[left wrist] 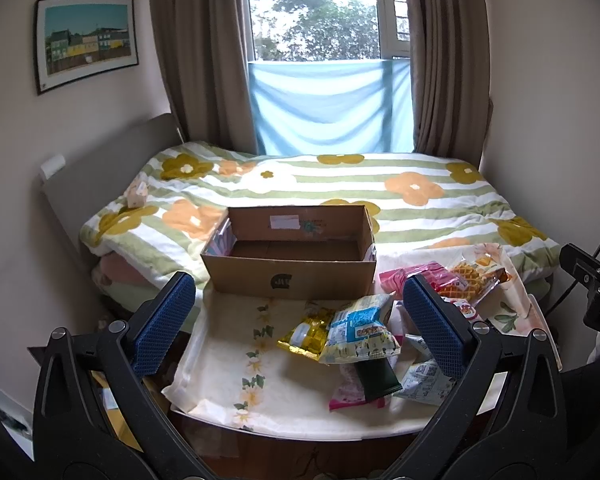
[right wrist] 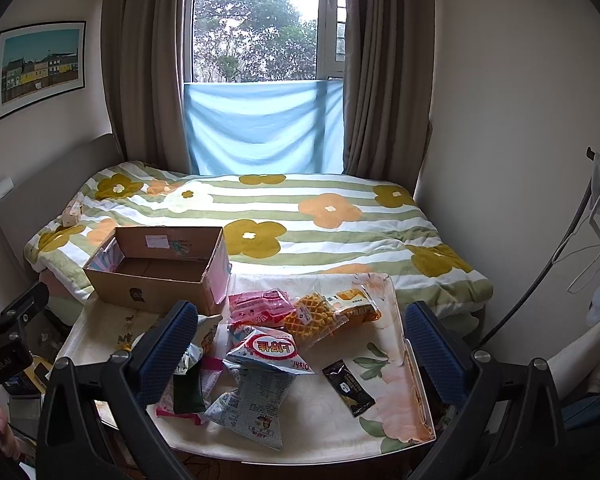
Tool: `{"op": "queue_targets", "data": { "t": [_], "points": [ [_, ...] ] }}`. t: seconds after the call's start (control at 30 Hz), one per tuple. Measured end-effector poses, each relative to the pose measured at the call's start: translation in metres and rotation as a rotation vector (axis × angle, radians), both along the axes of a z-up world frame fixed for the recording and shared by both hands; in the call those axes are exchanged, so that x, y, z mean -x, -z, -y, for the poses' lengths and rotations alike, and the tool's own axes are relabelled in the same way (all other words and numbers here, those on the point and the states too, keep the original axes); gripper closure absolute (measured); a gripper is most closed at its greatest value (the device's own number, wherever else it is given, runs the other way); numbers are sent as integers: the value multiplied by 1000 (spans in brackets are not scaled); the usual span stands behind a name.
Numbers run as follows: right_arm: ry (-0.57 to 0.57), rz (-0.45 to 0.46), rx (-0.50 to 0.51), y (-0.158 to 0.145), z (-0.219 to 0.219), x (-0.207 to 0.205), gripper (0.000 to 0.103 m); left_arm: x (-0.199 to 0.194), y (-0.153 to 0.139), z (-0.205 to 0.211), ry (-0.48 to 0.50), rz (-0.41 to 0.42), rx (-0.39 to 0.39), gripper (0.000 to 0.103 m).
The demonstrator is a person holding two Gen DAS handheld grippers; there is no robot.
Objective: Organize snacks
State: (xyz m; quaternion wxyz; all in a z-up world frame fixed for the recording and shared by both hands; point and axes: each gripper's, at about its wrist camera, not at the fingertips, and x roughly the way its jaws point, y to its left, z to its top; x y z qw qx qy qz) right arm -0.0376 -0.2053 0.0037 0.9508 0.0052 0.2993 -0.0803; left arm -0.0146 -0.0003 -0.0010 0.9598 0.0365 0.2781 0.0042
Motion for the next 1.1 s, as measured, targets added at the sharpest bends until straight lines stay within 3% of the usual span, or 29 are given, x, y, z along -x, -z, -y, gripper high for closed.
{"op": "queue_targets", "data": {
  "t": [0.4,0.67,1.1],
  "points": [
    [-29,-36,-10,11,-4,2,0,0,8,-2,7,-20,38,0],
    [-74,-121,-39,29,15,-12,0,-9,25,10,-11,-109,33,0],
    [-137,-280,-84,82,37,-49,0,-49,81,34,-18,-279,44,0]
  ]
}}
